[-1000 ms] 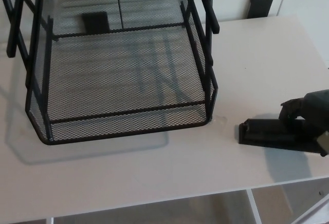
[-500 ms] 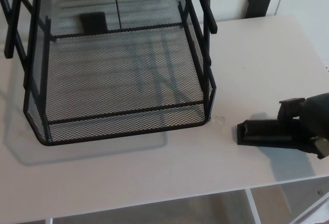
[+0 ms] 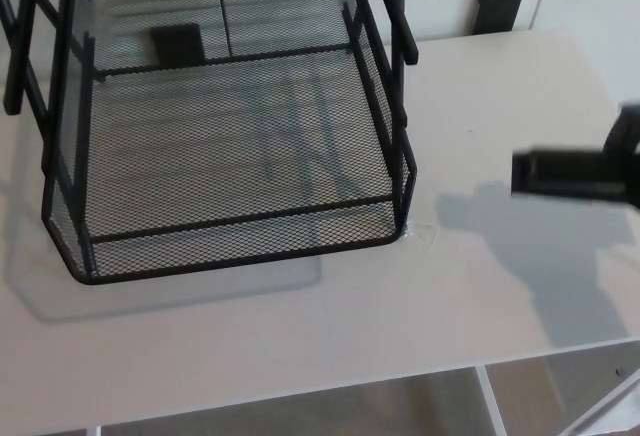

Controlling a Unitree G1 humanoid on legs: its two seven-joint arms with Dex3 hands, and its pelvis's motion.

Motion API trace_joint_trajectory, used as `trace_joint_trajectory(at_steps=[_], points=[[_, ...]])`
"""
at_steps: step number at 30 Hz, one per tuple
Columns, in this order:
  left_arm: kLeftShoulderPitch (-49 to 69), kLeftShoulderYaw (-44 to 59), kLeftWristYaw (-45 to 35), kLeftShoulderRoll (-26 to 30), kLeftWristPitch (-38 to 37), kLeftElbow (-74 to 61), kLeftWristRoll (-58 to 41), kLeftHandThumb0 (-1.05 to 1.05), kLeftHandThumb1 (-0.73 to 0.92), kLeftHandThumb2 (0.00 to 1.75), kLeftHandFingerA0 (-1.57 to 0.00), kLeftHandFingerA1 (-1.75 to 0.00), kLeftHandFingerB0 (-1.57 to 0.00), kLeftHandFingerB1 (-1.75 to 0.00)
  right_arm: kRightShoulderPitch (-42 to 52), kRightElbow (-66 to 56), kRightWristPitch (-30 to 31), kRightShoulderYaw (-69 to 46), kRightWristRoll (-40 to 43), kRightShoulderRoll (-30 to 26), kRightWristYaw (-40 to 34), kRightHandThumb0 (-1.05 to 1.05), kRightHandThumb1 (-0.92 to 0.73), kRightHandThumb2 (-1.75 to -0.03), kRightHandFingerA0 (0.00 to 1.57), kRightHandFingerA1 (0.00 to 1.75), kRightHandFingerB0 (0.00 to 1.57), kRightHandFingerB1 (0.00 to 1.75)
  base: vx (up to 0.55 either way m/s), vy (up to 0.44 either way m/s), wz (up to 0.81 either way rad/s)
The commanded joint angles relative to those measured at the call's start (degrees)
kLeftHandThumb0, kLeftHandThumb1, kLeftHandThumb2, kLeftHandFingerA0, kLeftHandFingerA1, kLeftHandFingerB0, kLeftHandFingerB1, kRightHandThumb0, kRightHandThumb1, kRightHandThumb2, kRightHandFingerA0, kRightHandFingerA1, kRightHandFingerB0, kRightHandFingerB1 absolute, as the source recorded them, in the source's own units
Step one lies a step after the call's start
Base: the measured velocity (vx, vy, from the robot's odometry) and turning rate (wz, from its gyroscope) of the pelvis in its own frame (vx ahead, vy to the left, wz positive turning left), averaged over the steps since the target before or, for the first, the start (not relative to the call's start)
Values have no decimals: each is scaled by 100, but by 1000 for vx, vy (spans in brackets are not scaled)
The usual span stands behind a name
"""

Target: The robot walks towards a desk on which a file tray is kept in the middle and a stapler is kept to its right. The robot lifts the stapler using its right hand and places it on the file tray.

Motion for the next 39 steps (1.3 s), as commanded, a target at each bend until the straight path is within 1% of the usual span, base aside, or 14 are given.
trace_joint_trajectory(at_steps=[1, 7, 13, 15, 20, 24, 25, 26, 31, 32, 34, 35, 36, 39], points=[[16, 13, -30, 143, -112, 54, 8, -100, 92, 117, -23, -97, 0, -51, -763, -138, 290, -408, 165, 159, 307, -33, -81, -64, 81, 175, 68, 153, 0, 0, 0], [46, -63, -7, 133, -168, 61, 74, -93, 85, 145, -14, -86, -8, -58, -1709, 14, 263, -534, 253, 376, 591, -32, -82, -67, 78, 175, 63, 161, 0, 0, 0], [67, 29, 3, 48, -154, 137, -36, -103, 92, 112, -29, -107, 0, -57, -3415, 88, 732, -168, -37, 908, 1219, -26, -76, -72, 80, 175, 64, 160, 0, 0, 0], [102, 20, -16, 39, -182, 113, -30, -97, 82, 145, -9, -86, -6, -58, -3641, 141, 721, -76, -148, 975, 1227, -23, -69, -78, 79, 175, 63, 166, 0, 0, 0], [89, -9, 20, 22, -168, 115, 5, -104, 92, 116, -25, -102, 0, -57, -4802, 359, 1017, 277, -196, 1516, 1742, -21, -67, -83, 80, 175, 61, 168, 0, 0, 0], [68, -45, 93, -23, -196, 147, 52, -98, 83, 145, -14, -88, -9, -59, -5093, 398, 972, 489, -120, 1901, 1893, -17, -62, -93, 81, 175, 61, 167, 0, 0, 0], [92, -52, 51, -22, -237, 140, 58, -105, 92, 109, -29, -106, 0, -61, -5197, 366, 1112, 662, -238, 2096, 2013, -22, -64, -89, 80, 175, 61, 166, 0, 0, 0], [108, -57, 41, -39, -236, 118, 55, -97, 84, 144, -11, -85, -10, -59, -5236, 354, 1178, 774, -303, 2224, 2068, -23, -66, -80, 84, 173, 79, 113, 0, 0, 0], [123, -49, -7, -98, -265, 138, 34, -105, 92, 110, -28, -106, 0, -59, -5263, 567, 1175, 1372, -386, 2876, 2381, -24, -71, -78, 78, 175, 65, 158, 0, 0, 0], [123, -58, -1, -104, -268, 122, 40, -98, 83, 145, -9, -85, -8, -58, -5259, 578, 1200, 1487, -469, 2927, 2441, -38, -57, -100, 110, 131, 83, 115, 0, 0, 0], [119, -85, 26, -107, -260, 102, 66, -97, 83, 145, -9, -85, -8, -58, -5254, 681, 1102, 1776, -616, 3043, 2563, -29, -73, -67, 81, 175, 75, 121, 0, 0, 0], [86, -73, 36, -119, -222, 94, 44, -97, 83, 145, -8, -85, -8, -59, -5247, 726, 1109, 1840, -613, 3115, 2591, -36, -56, -99, 111, 130, 81, 107, 0, 0, 0], [82, -74, 50, -122, -226, 100, 47, -102, 91, 116, -21, -99, 0, -58, -5243, 776, 1101, 1906, -643, 3164, 2591, -29, -73, -65, 82, 175, 69, 133, 0, 0, 0], [0, -99, 77, -158, -205, 102, 55, -97, 83, 145, -12, -87, -8, -59, -5230, 916, 1164, 2066, -778, 3323, 2570, -28, -68, -62, 81, 175, 68, 139, 0, 0, 0]])
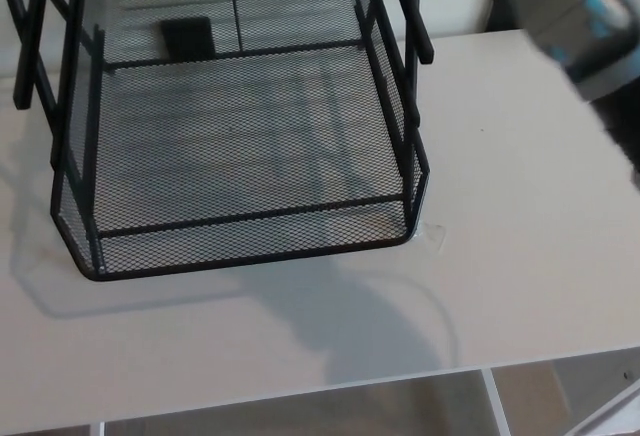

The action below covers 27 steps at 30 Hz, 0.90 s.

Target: The robot walks towards a desk on which a file tray is kept in the middle and a stapler is kept to its right. The robot lifts the stapler using its right hand and places it on the file tray.

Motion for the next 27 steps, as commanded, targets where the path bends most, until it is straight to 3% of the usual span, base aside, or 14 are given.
trace_joint_trajectory(at_steps=[1, 7, 8, 11, 12, 15, 17, 18, 19, 21, 23, 25, 26, 27], points=[[-67, -37, 58, -20, -198, -6, 42, -97, 83, 145, -12, -87, -8, -59, -129, 205, 222, 223, -365, 221, 256, -28, -68, -62, 81, 175, 68, 139, 0, 0, 0], [-124, -133, 113, -65, -203, -16, 100, -97, 84, 146, -12, -87, -8, -58, -229, 746, 567, 211, -382, 709, 316, -23, -64, -67, 95, 170, 75, 124, 0, 0, 0], [-146, -138, 223, -80, -200, 11, 117, -98, 84, 145, -16, -89, -10, -60, -223, 828, 747, 252, -398, 812, 483, -28, -69, -66, 82, 161, 69, 61, 0, 0, 0], [-153, -154, 138, -43, -193, -29, 104, -105, 92, 115, -26, -104, 0, -62, 137, 752, 874, 321, -474, 851, 461, -35, -72, -63, 76, 167, 75, 72, 0, 0, 0], [-150, -168, 161, -44, -188, -32, 111, -98, 84, 146, -15, -89, -10, -60, 188, 763, 925, 327, -396, 864, 675, -35, -70, -63, 74, 162, 75, 60, 0, 0, 0], [-136, -210, 150, -43, -166, -103, 114, -97, 84, 146, -12, -86, -9, -59, 467, 626, 986, 285, -352, 895, 701, -31, -67, -63, 75, 160, 79, 61, 0, 0, 0], [-117, -201, 100, -49, -213, -104, 89, -97, 83, 146, -8, -83, -7, -57, 682, 571, 972, 367, -386, 906, 742, -29, -70, -63, 81, 166, 79, 98, 0, 0, 0], [-155, -194, 116, -57, -211, -51, 87, -105, 92, 106, -11, -128, 0, -65, 787, 647, 943, 422, -322, 952, 861, -39, -56, -94, 107, 132, 77, 113, 0, 0, 0], [-172, -212, 161, -77, -206, -57, 103, -105, 92, 106, -11, -128, 0, -66, 888, 634, 923, 416, -284, 960, 864, -40, -57, -94, 107, 134, 80, 116, 0, 0, 0], [-169, -246, 158, -71, -190, -66, 126, -98, 82, 145, -9, -84, -7, -57, 1118, 576, 1238, 399, -341, 1094, 775, -30, -72, -60, 77, 172, 68, 135, 0, 0, 0], [-182, -264, 211, -72, -157, -47, 136, -98, 83, 144, -9, -84, -8, -57, 1236, 509, 1409, 357, -371, 1151, 764, -33, -69, -59, 77, 172, 71, 121, 0, 0, 0], [-188, -260, 214, -70, -147, -38, 122, -97, 83, 144, -9, -84, -8, -57, 1378, 350, 1402, 270, -330, 1151, 694, -37, -50, -93, 109, 130, 78, 105, 0, 0, 0], [-187, -270, 211, -67, -158, -33, 132, -97, 84, 146, -9, -84, -8, -57, 1499, 289, 1334, 263, -354, 1123, 550, -29, -66, -61, 79, 175, 65, 151, 0, 0, 0], [-175, -298, 191, -56, -179, -38, 157, -97, 84, 146, -10, -85, -9, -58, 1592, 242, 1318, 283, -412, 1086, 491, -41, -50, -90, 110, 135, 78, 114, 0, 0, 0]])
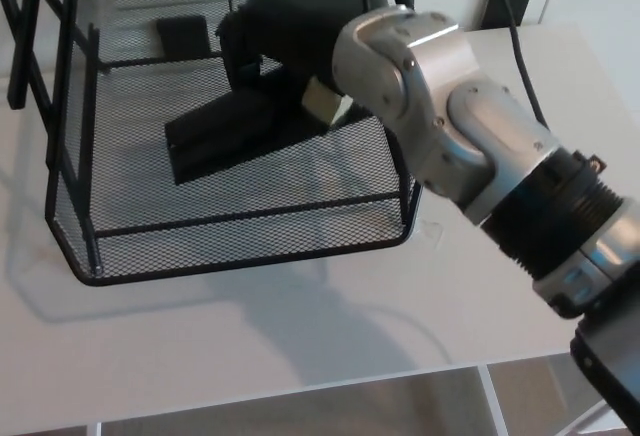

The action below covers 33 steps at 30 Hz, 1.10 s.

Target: The robot walks towards a desk on which a file tray is kept in the middle and a stapler is kept to its right. The robot lifts the stapler using its right hand and places it on the file tray.

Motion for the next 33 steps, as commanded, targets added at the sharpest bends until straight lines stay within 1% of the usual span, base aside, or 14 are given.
trace_joint_trajectory(at_steps=[1, 3, 4, 5, 6, 7, 8, 16, 17, 22, 23, 27, 28, 33], points=[[27, -59, 78, 67, -179, 12, 109, -97, 85, 147, -12, -86, -9, -58, 335, -251, 218, -64, -61, -34, -141, -36, -70, -60, 80, 163, 75, 90, 0, 0, 0], [30, -73, 103, 67, -177, -6, 115, -97, 85, 147, -12, -86, -9, -58, 380, -284, 242, -91, -38, -57, -75, -36, -70, -60, 80, 163, 75, 90, 0, 0, 0], [34, -59, 92, 78, -176, -3, 101, -97, 84, 146, -11, -85, -8, -58, 375, -246, 326, -106, -27, -20, -30, -35, -69, -66, 76, 153, 67, 68, 0, 0, 0], [54, -52, 78, 71, -201, -2, 95, -98, 83, 145, -13, -86, -8, -57, 393, -244, 431, -131, -7, 2, 39, -39, -69, -60, 76, 131, 43, 39, 0, 0, 0], [60, -44, 74, 69, -200, 1, 91, -105, 92, 112, -31, -106, 0, -59, 349, -210, 511, -116, -3, 1, 186, -46, -68, -60, 50, 89, 26, 30, 0, 0, 0], [61, -44, 58, 75, -185, -1, 97, -98, 82, 146, -12, -87, -8, -58, 215, -133, 594, -49, -27, -29, 469, -56, -65, -61, 21, 57, 12, 30, 0, 0, 0], [71, -60, 38, 77, -216, 6, 123, -104, 92, 111, -29, -104, 0, -60, 50, -28, 633, 24, -61, -71, 727, -86, -48, -83, 0, 16, 0, 10, 0, 0, 0], [73, -38, 90, 71, -207, 23, 137, -104, 92, 113, -29, -106, 0, -65, -787, 144, 636, 320, -218, -349, 1658, -98, -58, -90, 0, 16, 0, 0, 0, 0, 0], [103, -79, 27, 93, -237, -17, 173, -98, 84, 146, -13, -86, -11, -61, -985, 186, 591, 339, -224, -408, 1810, -100, -60, -90, 0, 17, 0, 0, 0, 0, 0], [89, -74, 79, 88, -213, 1, 175, -97, 84, 145, -16, -87, -11, -59, -1380, 352, 552, 278, -90, -445, 2006, -98, -57, -89, 0, 19, 0, 6, 0, 0, 0], [79, -86, 77, 90, -220, 23, 192, -98, 83, 145, -23, -91, -12, -60, -1621, 444, 387, 297, -100, -513, 2098, -90, -48, -74, 0, 0, 0, 0, 0, 0, 0], [84, -68, 147, 81, -200, 64, 193, -98, 83, 145, -28, -94, -11, -59, -1937, 517, 170, 139, 112, -531, 2157, -102, -58, -90, 0, 17, 0, 0, 0, 0, 0], [81, -33, 104, 79, -192, 64, 155, -98, 82, 144, -27, -93, -11, -59, -2131, 548, 286, 154, 64, -520, 2336, -85, -49, -71, 0, 0, 0, 0, 0, 0, 0], [94, -29, 91, 64, -189, 103, 158, -98, 82, 145, -23, -91, -11, -60, -3120, 1160, 148, -353, 305, -1014, 2483, -105, -66, -100, 0, 6, 0, 1, 0, 0, 0]])
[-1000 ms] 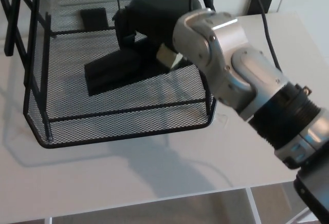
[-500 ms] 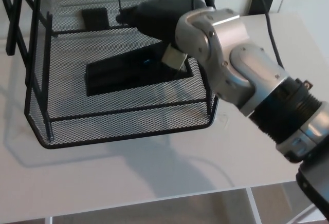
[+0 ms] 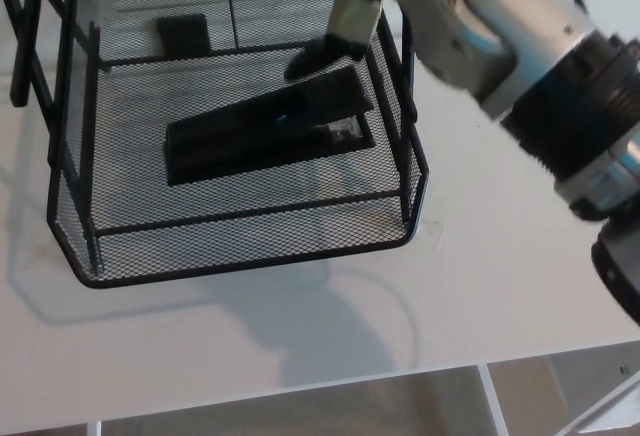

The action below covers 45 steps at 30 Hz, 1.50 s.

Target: The robot walks towards a desk on which a file tray is kept in the middle and a stapler is kept to its right. The robot lifts the stapler using its right hand and places it on the file tray.

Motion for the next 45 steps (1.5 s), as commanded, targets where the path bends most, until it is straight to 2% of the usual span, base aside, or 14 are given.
trace_joint_trajectory(at_steps=[1, 7, 8, 15, 16, 19, 21, 30, 33, 35, 36, 37, 40, 45], points=[[73, 17, 68, 103, -187, 46, 39, -97, 83, 144, -29, -95, -12, -60, -1362, 372, -168, -693, 292, -795, 385, -97, -67, -104, 0, 9, 0, 10, 0, 0, 0], [104, 22, -62, 177, -201, -4, 28, -96, 83, 144, -23, -90, -12, -60, -1653, 456, -313, -1357, 693, -1695, 500, -89, -79, -64, 0, 16, 0, 22, 0, 0, 0], [129, 1, -81, 192, -250, -6, 53, -98, 83, 145, -22, -91, -12, -62, -1693, 441, -506, -1658, 829, -2401, 681, -99, -67, -105, 0, 11, 0, 9, 0, 0, 0], [158, 8, -99, 197, -241, 31, 50, -98, 82, 144, -15, -86, -10, -59, -970, -510, -488, -2810, 1302, -3950, 1026, -78, -65, -106, 0, 21, 0, 21, 0, 0, 0], [164, 19, -85, 206, -230, 32, 42, -98, 82, 144, -16, -87, -10, -59, -712, -880, -200, -3077, 1301, -4219, 1094, -75, -79, -63, 10, 41, 3, 23, 0, 0, 0], [171, 24, -118, 242, -256, 18, 41, -104, 92, 113, -31, -107, 0, -63, 336, -1501, -144, -4199, 1745, -4929, 1165, -75, -60, -100, 0, 49, 0, 26, 0, 0, 0], [168, 24, -132, 240, -267, 19, 40, -104, 92, 113, -31, -107, 0, -63, 1517, -1994, -395, -5472, 2080, -5370, 1320, -66, -81, -63, 17, 42, 5, 27, 0, 0, 0], [311, -6, -144, 246, -294, 45, 78, -104, 92, 113, -31, -107, 0, -63, 2044, -2418, -273, -5706, 2231, -5408, 1367, -66, -81, -63, 17, 42, 5, 27, 0, 0, 0], [319, -40, -210, 317, -359, 115, 131, -98, 84, 146, -8, -81, -6, -55, 5140, -1416, 147, -9351, 1790, -5566, 1549, -77, -65, -102, 27, 62, 3, 46, 0, 0, 0], [331, -30, -177, 283, -323, 100, 115, -105, 92, 114, -30, -103, 0, -59, 5335, -1502, 342, -9490, 1678, -5532, 1463, -79, -79, -64, 33, 60, 13, 37, 0, 0, 0], [343, -30, -155, 279, -310, 99, 116, -104, 92, 111, -29, -102, 0, -61, 5537, -1554, 365, -9672, 1650, -5451, 1373, -82, -65, -99, 27, 61, 6, 46, 0, 0, 0], [356, -29, -104, 263, -302, 117, 121, -96, 86, 145, -7, -79, -9, -55, 5894, -1705, 475, -10047, 1602, -5227, 1232, -86, -63, -98, 26, 60, 9, 47, 0, 0, 0], [329, 28, -118, 251, -265, 128, 60, -104, 92, 105, -11, -121, 0, -58, 7081, -1395, 16, -10550, 1754, -4640, 281, -77, -77, -63, 30, 59, 14, 38, 0, 0, 0], [322, 57, -63, 210, -272, 163, 38, -97, 84, 143, -14, -84, -9, -56, 8389, -1144, -325, -10795, 2197, -3484, -776, -80, -60, -95, 25, 66, 6, 46, 0, 0, 0]])
